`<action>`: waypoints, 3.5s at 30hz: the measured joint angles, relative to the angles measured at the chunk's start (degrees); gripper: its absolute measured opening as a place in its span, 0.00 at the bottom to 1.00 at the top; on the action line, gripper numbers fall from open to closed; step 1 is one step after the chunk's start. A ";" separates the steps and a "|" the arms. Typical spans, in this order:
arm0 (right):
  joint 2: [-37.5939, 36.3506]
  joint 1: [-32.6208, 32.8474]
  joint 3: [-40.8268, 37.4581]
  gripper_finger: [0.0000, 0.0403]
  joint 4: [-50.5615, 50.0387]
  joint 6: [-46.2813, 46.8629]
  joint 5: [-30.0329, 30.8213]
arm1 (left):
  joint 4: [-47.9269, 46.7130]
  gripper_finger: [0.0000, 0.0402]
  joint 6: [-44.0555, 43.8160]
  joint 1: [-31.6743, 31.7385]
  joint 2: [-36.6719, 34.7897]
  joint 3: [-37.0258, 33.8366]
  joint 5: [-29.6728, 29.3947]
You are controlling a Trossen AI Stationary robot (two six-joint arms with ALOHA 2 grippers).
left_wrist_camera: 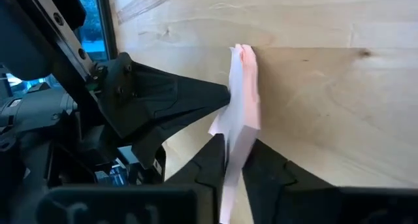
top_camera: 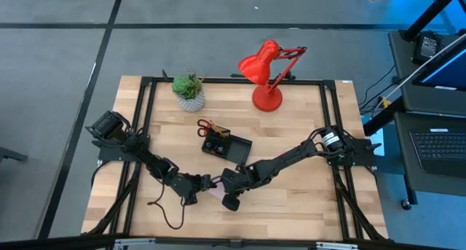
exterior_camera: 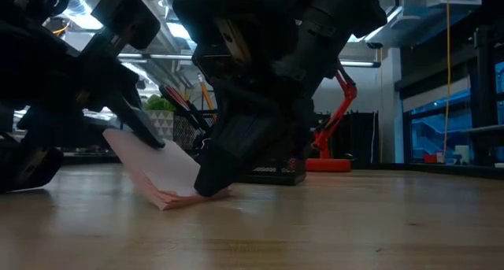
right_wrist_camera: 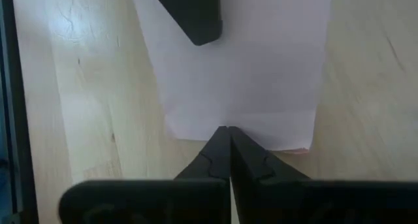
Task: Pick and place office supplies into organizer
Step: Put the pink sticky notes into the black desk organizer
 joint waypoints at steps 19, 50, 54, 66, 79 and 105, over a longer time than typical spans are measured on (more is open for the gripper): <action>-0.36 0.00 -0.04 0.18 -0.82 -0.12 -6.40 | -0.48 0.03 -2.50 -0.75 -0.02 -0.03 -4.55; -8.68 4.26 0.00 0.20 -34.14 0.09 16.02 | -7.76 0.02 -29.06 1.94 0.10 10.67 -27.07; -8.70 5.14 0.00 0.20 -40.60 3.02 20.77 | -14.76 0.02 -35.16 3.34 0.66 15.37 -33.43; -8.72 10.08 0.02 0.20 -64.06 23.29 21.48 | -29.71 0.02 -44.33 6.17 12.22 30.30 -40.26; -8.74 18.22 0.07 0.20 -69.07 36.73 24.30 | -39.66 0.02 -56.16 6.88 16.59 38.98 -46.11; -8.74 21.53 0.04 0.20 -69.50 37.43 24.30 | -64.43 0.02 -75.18 10.71 23.43 50.08 -41.26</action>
